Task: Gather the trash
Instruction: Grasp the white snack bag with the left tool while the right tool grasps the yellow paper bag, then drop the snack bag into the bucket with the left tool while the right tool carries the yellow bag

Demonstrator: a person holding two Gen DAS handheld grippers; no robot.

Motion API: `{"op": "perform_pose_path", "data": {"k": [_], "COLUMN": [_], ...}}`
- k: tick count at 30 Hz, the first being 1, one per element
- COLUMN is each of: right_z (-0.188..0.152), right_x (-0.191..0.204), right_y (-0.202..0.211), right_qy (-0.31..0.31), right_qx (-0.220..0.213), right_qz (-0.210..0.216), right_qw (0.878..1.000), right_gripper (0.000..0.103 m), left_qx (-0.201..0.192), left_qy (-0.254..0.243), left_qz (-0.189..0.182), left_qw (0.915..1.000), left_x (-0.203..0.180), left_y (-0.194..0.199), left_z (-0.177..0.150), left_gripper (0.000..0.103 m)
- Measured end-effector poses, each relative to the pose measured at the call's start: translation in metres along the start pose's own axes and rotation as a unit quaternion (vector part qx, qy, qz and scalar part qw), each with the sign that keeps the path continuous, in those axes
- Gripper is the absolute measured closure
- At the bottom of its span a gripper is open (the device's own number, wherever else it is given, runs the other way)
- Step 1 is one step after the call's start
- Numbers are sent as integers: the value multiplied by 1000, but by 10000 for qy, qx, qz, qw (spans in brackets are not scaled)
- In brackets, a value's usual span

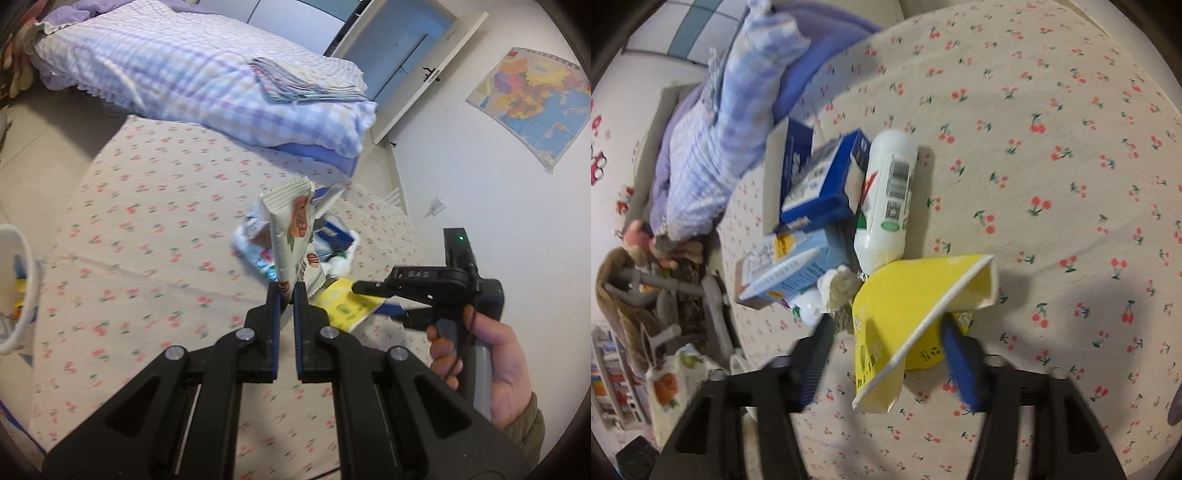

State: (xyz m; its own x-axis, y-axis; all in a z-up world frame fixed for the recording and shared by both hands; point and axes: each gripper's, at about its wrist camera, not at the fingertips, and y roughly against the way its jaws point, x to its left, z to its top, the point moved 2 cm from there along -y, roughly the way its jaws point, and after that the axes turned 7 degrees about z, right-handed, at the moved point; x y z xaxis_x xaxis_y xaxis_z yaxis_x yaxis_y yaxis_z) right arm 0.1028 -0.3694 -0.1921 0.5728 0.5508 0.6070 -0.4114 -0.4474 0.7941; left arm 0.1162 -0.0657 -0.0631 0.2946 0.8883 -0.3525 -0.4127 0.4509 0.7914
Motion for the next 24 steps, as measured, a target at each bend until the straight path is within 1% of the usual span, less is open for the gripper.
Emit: {"op": "perform_pose_path", "data": {"k": [1,2,4,5,9,13,17,21,24], "right_z": [-1,-2,-4,-5,-11,-14,-18,-32,-42], "right_x": [1,2,9,15,32,45,71,109,133], "right_y": [-4,-6,1,11,43,56,53,41,34], "right_qy": [35,85,211,295,624,798,1116,1573,1855], "right_qx": [19,6,-104,-245,-665,-935,-1008,-956,-921], "right_qz": [-63,-135,-139,-62,-8,49,134,252,336], "right_qw": [10000,9999,9996,9992,9958,9924,9885,9826,9777], "right_gripper": [82,89,98,99,99,99,99,99,99], "left_qx": [22,41,71,62,-5,-62,-36,-125,-119], "left_qy": [7,14,32,32,85,196,428,546,804], "left_qz": [60,103,167,201,333,572,727,1048,1096], "left_qw": [10000,9999,9998,9998,9994,9981,9964,9929,9906], "left_x": [8,15,28,35,61,84,112,140,164], "left_y": [4,8,16,21,37,47,55,63,68], "left_z": [-2,-4,-6,-7,-6,-1,1,2,0], "left_gripper": [96,96,96,96,96,96,96,96,96]}}
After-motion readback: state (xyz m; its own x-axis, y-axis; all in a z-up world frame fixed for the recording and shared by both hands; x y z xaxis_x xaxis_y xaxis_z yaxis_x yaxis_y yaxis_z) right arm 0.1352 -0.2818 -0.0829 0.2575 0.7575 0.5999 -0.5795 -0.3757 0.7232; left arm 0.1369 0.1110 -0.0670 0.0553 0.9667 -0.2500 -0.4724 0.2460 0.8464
